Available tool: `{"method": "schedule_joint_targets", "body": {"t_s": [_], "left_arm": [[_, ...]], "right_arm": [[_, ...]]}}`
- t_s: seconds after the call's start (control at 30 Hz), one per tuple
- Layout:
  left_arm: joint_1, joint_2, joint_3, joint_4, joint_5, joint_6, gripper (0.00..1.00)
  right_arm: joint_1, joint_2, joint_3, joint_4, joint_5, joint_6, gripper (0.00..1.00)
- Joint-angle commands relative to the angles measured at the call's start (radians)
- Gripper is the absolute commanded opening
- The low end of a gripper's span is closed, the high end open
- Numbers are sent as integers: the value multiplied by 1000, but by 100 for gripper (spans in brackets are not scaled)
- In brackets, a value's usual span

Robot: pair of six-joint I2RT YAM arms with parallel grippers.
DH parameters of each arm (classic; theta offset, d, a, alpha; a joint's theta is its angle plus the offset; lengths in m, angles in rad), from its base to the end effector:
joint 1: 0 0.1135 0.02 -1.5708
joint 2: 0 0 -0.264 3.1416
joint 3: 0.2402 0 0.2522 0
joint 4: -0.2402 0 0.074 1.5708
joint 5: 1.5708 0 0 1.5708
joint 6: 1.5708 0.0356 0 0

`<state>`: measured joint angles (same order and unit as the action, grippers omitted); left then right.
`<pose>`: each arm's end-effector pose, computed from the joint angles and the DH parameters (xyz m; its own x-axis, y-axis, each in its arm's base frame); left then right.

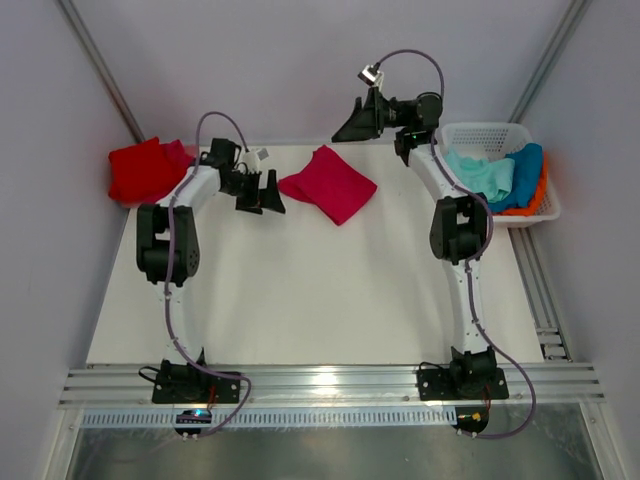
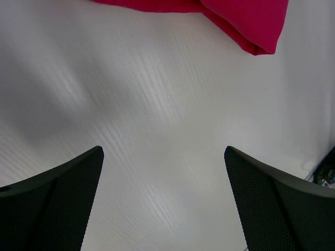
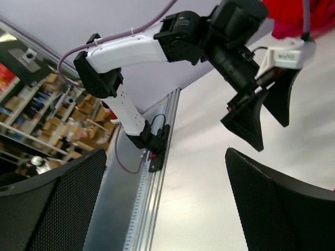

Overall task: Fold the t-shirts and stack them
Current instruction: Fold the tshirt

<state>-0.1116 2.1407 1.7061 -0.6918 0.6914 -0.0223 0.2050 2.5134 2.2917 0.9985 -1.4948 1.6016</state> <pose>0.4481 -0.0731 0.1955 -0.9050 0.0841 -0.4170 0.3381 0.7371 -0.5851 0.5219 0.1448 0.3271 -0.7325 -0.0748 -0.6767 -0.6641 -0.1405 0.7344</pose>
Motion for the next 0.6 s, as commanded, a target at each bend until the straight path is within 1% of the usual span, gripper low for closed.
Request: {"method": "schedule_joint_targets", "body": {"t_s": [0.0, 0.03, 0.07, 0.13, 0.17, 0.2, 0.23, 0.27, 0.33, 0.37, 0.4, 0.43, 0.47, 0.5, 0.53, 0.57], "left_arm": [[-11, -108, 92, 40, -150, -37, 99], [-13, -120, 119, 31, -158, -41, 99], [-16, -128, 131, 22, -164, -41, 99], [-23, -154, 150, -11, -179, -36, 99], [-26, -168, 153, -15, -193, -31, 99], [-31, -182, 148, -17, -197, -28, 99], [-34, -211, 138, -11, -204, -27, 99], [-40, -229, 106, -3, -229, -24, 99], [-49, -263, 76, 18, -274, -15, 99], [-63, -293, 60, 21, -332, -7, 99], [-71, -307, 55, 23, -360, 8, 99], [-79, -323, 52, 26, -386, 18, 99], [-92, -350, 47, 31, -418, 19, 99], [-97, -361, 38, 35, -470, 19, 99], [-97, -373, 30, 55, -496, 19, 99], [-97, -386, 11, 66, -521, 13, 99]], "right_arm": [[-6, -106, 70, 22, -142, -129, 99], [-7, -117, 104, 17, -139, -165, 99], [-9, -149, 103, 15, -127, -230, 99], [-15, -200, 74, -1, -82, -323, 99], [-19, -226, 27, -12, -62, -374, 100], [-30, -276, 2, -59, -11, -473, 99], [-38, -298, -33, -95, 22, -523, 100], [-47, -313, -35, -166, 54, -622, 99], [-91, -338, -38, -240, 199, -710, 99], [-110, -344, -43, -347, 284, -753, 99], [-146, -356, -44, -415, 470, -844, 99], [-162, -360, -25, -490, 566, -905, 99], [-177, -360, 1, -694, 661, -981, 99], [-185, -364, 23, -824, 770, -1067, 99], [-185, -381, 41, -927, 994, -1262, 99], [-182, -392, 22, -1060, 1095, -1361, 99]]}}
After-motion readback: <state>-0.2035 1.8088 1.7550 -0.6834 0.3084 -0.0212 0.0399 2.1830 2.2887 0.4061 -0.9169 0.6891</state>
